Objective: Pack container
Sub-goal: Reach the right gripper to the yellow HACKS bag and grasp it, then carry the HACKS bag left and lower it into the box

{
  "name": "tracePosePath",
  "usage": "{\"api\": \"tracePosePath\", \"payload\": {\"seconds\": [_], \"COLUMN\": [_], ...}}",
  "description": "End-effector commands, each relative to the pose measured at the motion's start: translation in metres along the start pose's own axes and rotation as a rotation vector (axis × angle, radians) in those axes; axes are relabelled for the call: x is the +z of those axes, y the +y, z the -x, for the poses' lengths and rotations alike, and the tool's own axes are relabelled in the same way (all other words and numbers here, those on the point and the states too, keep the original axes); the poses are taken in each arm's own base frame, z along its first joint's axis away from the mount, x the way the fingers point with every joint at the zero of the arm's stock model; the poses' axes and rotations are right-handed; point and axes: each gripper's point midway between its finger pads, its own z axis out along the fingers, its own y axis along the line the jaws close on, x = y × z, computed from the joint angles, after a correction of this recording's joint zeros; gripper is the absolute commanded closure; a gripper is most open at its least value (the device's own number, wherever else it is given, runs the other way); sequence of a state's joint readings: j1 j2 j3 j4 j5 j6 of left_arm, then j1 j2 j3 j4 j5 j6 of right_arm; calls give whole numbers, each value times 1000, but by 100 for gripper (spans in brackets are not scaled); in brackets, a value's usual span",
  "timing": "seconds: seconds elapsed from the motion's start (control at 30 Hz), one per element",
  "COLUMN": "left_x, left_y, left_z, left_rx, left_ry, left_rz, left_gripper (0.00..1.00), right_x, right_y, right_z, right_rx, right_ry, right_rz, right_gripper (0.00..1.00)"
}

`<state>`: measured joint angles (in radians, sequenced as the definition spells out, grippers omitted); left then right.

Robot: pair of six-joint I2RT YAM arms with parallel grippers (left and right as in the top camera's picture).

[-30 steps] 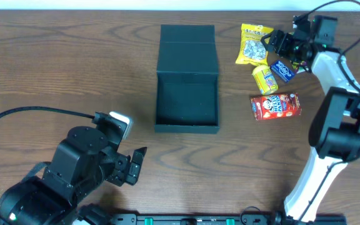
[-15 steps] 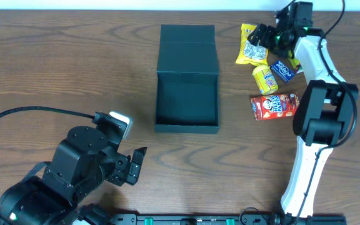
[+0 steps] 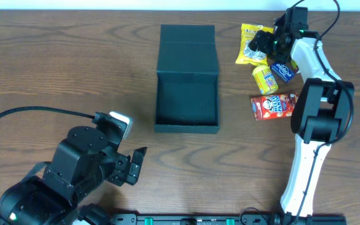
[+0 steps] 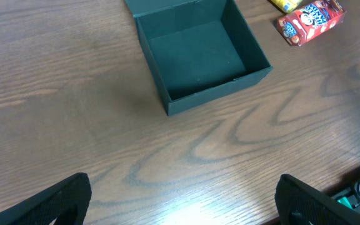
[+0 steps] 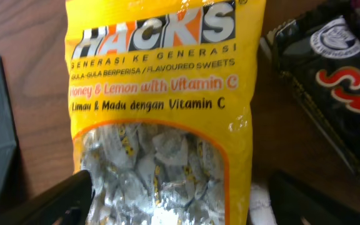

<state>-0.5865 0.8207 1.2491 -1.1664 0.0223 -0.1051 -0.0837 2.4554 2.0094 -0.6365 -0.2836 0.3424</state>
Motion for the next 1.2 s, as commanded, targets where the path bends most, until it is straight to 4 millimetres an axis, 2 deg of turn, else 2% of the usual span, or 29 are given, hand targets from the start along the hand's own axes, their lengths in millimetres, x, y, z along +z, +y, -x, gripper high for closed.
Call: {"api": "tracePosePath", "payload": {"seconds": [0.0,0.1,0.27,0.5,0.6,0.73,1.0,1.17], "left_x": [-4,-4,-4,-4,-4,-4,-4,-4], "left_y": [0,0,0,0,0,0,0,0], "left_z": [3,3,3,3,3,3,3,3], "left_rx": [-6,-6,-6,-6,-6,-6,-6,-6], "left_ry": [-14,-14,-14,-14,-14,-14,-14,-14], "left_rz": [3,3,3,3,3,3,3,3], "left_gripper": [5,5,5,5,5,5,5,5], "right_x": [16,18,19,18,14,-4,-67,-112], "right_y": [5,3,0,0,3,22,73,108], "right_z": [-10,-11,-10,-9,-5,12,36,33], "right_rx": [-1,-1,-3,-3,-5,-21,-97,-172], "right_ry": [25,26,18,17,10,-26,-63,-83], "right_rz": [-6,-21,-38,-37,-33,20,141,172], "right_gripper": [18,35,71,98,99,99,99,99]}}
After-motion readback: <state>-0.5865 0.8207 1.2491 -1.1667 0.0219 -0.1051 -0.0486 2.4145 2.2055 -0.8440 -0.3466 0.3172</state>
